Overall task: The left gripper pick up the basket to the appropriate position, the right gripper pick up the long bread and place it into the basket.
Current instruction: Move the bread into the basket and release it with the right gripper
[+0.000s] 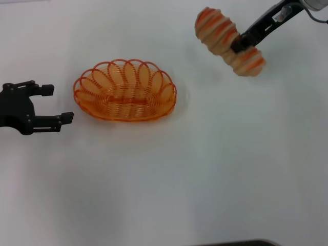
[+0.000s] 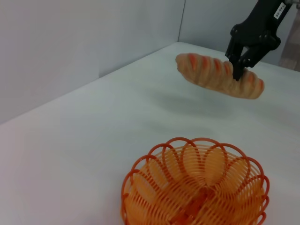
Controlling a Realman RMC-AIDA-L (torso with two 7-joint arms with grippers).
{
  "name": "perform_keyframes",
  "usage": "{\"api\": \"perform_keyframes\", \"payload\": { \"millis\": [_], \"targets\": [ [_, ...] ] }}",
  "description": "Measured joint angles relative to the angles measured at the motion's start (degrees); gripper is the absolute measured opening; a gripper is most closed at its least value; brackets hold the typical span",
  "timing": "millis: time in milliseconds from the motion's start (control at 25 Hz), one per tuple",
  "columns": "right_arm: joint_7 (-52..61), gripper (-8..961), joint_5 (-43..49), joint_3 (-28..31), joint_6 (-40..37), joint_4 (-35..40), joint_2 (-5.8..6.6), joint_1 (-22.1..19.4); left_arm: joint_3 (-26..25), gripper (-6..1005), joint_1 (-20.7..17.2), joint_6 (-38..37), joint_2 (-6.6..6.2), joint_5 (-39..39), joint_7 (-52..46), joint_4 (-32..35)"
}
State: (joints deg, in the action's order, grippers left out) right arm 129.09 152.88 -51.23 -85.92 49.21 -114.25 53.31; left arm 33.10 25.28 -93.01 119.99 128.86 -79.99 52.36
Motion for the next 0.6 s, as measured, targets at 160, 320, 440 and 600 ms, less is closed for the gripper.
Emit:
{"api": "perform_keyframes", "payload": {
  "millis": [160, 320, 440, 600],
  "targets": [
    [-4.71, 173, -2.3, -0.01, -0.27, 0.0, 0.28, 0.4, -0.05, 885, -0.15, -0.08, 0.16, -0.16, -0.02, -0.17],
    [-8.98, 165, -4.06, -0.41, -0.3, -0.01, -0.13, 1.29, -0.06, 885, -0.15, -0.17, 0.35, -0.18, -0.03, -0.21],
    [-12.48, 165, -4.47, -0.48, 0.08, -0.12, -0.82, 2.33, -0.04, 884, -0.21, -0.21, 0.65, -0.19, -0.05, -0.16],
    [-17.39, 166, -4.58, -0.48, 1.92, -0.5, -2.06, 4.09, 0.21, 884, -0.2, -0.24, 0.73, -0.2, -0.06, -0.17]
  ]
}}
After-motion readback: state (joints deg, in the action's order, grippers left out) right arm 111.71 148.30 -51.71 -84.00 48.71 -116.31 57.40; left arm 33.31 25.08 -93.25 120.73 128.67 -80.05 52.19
